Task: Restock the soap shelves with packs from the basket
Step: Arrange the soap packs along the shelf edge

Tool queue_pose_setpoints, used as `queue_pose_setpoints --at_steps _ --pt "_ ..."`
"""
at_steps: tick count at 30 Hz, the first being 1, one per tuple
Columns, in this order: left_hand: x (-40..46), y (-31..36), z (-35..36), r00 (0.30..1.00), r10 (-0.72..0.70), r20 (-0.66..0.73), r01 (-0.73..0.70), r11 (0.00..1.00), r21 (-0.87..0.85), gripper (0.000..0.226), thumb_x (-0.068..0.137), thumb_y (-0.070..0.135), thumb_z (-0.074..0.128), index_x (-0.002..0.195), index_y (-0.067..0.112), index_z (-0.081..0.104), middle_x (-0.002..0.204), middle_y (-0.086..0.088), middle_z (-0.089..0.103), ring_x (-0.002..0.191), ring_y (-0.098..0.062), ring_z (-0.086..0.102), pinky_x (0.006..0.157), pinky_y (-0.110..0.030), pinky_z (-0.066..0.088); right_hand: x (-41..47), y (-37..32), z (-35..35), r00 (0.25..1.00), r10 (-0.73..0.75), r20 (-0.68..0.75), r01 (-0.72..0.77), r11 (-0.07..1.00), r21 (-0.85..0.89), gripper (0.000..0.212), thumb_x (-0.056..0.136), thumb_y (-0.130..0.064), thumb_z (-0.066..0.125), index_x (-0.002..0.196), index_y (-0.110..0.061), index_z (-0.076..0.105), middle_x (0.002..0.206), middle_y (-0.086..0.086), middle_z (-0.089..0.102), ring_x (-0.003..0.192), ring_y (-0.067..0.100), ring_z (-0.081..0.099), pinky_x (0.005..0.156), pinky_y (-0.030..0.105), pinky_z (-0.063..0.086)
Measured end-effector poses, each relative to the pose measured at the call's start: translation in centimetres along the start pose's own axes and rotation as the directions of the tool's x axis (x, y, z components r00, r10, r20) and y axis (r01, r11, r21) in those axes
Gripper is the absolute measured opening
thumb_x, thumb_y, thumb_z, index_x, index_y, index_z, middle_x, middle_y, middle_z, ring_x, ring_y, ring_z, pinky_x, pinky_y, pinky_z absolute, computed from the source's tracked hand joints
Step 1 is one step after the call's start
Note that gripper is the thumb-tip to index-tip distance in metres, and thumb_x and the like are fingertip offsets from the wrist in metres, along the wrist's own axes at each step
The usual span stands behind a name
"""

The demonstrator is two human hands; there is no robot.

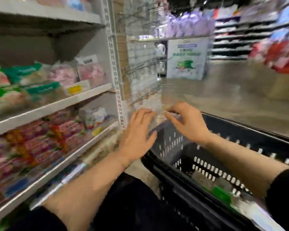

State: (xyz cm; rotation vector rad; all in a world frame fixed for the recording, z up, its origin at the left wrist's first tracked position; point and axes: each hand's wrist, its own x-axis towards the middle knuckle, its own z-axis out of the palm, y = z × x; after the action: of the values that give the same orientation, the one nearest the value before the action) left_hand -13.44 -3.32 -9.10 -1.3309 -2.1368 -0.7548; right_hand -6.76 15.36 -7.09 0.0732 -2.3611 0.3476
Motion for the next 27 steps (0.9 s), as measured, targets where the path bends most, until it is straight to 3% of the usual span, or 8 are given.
queue_pose_setpoints --at_steps 3,7,10,14,17,22,25,27 --pt "3.2 3.1 5.8 0.987 0.103 0.124 -0.088 0.989 -0.117 0.046 0.084 0.022 0.058 0.125 0.001 0.056 0.127 -0.013 0.052 0.121 -0.022 0.036 0.105 -0.017 0.019 -4.5 6.3 -1.5 0.990 0.140 0.028 -0.136 0.984 -0.112 0.038 0.091 -0.045 0.045 0.092 -0.016 0.069 0.088 0.002 0.070 0.084 0.025 0.063 0.071 0.037 0.051" --pt "5.9 4.5 12.3 0.913 0.222 0.342 -0.190 0.974 -0.123 0.050 0.085 0.020 0.066 0.131 0.006 0.052 0.135 -0.009 0.046 0.130 -0.024 0.033 0.111 -0.033 0.026 -9.0 11.5 -1.6 0.964 0.259 0.050 -0.249 0.956 -0.154 0.020 0.090 -0.034 0.061 0.086 -0.015 0.068 0.079 0.000 0.068 0.076 0.024 0.062 0.067 0.036 0.051" --pt "6.5 4.8 17.1 0.806 0.237 0.542 -0.204 0.972 -0.121 0.059 0.084 0.022 0.068 0.137 0.006 0.045 0.143 -0.011 0.038 0.136 -0.025 0.025 0.113 -0.034 0.023 -11.6 14.6 -0.2 0.919 0.363 0.151 -0.333 0.923 -0.195 0.019 0.090 -0.033 0.061 0.088 -0.014 0.067 0.084 0.003 0.069 0.083 0.026 0.062 0.071 0.037 0.049" --pt "6.3 5.1 23.0 0.630 0.219 0.745 -0.221 0.970 -0.099 0.072 0.085 0.027 0.070 0.145 0.010 0.034 0.148 -0.010 0.029 0.140 -0.025 0.018 0.114 -0.033 0.021 -15.1 18.3 2.5 0.751 0.526 0.398 -0.420 0.847 -0.327 0.013 0.086 -0.028 0.060 0.094 -0.018 0.064 0.095 0.005 0.068 0.093 0.029 0.061 0.072 0.036 0.047" --pt "6.0 5.6 27.1 0.498 0.238 0.834 -0.308 0.947 -0.086 0.078 0.084 0.031 0.072 0.146 0.010 0.031 0.148 -0.012 0.028 0.139 -0.029 0.021 0.114 -0.039 0.026 -18.2 20.6 3.6 0.574 0.625 0.529 -0.452 0.780 -0.433 0.024 0.082 -0.025 0.061 0.104 -0.017 0.064 0.104 0.005 0.068 0.100 0.028 0.061 0.077 0.036 0.050" --pt "5.4 5.7 33.0 0.389 0.249 0.887 -0.390 0.917 -0.086 0.074 0.085 0.028 0.071 0.145 0.010 0.032 0.143 -0.010 0.033 0.133 -0.028 0.032 0.107 -0.039 0.038 -23.1 23.1 5.2 0.304 0.746 0.592 -0.570 0.640 -0.514 0.047 0.076 -0.038 0.075 0.111 -0.011 0.057 0.117 0.008 0.061 0.109 0.026 0.057 0.083 0.030 0.044" --pt "4.1 5.2 36.0 0.270 0.229 0.935 -0.469 0.880 -0.080 0.073 0.085 0.027 0.068 0.145 0.009 0.029 0.143 -0.011 0.033 0.134 -0.028 0.033 0.109 -0.038 0.036 -25.2 23.6 6.8 0.213 0.759 0.615 -0.636 0.585 -0.503 0.053 0.074 -0.037 0.078 0.112 -0.010 0.056 0.120 0.009 0.058 0.110 0.026 0.055 0.087 0.030 0.043" --pt "2.9 4.3 37.8 0.209 0.200 0.957 -0.450 0.889 -0.087 0.068 0.084 0.025 0.069 0.141 0.010 0.034 0.141 -0.011 0.038 0.132 -0.029 0.038 0.107 -0.040 0.039 -25.8 23.9 7.7 0.212 0.769 0.603 -0.656 0.569 -0.496 0.049 0.076 -0.034 0.076 0.114 -0.011 0.056 0.121 0.009 0.058 0.111 0.026 0.055 0.088 0.030 0.044"
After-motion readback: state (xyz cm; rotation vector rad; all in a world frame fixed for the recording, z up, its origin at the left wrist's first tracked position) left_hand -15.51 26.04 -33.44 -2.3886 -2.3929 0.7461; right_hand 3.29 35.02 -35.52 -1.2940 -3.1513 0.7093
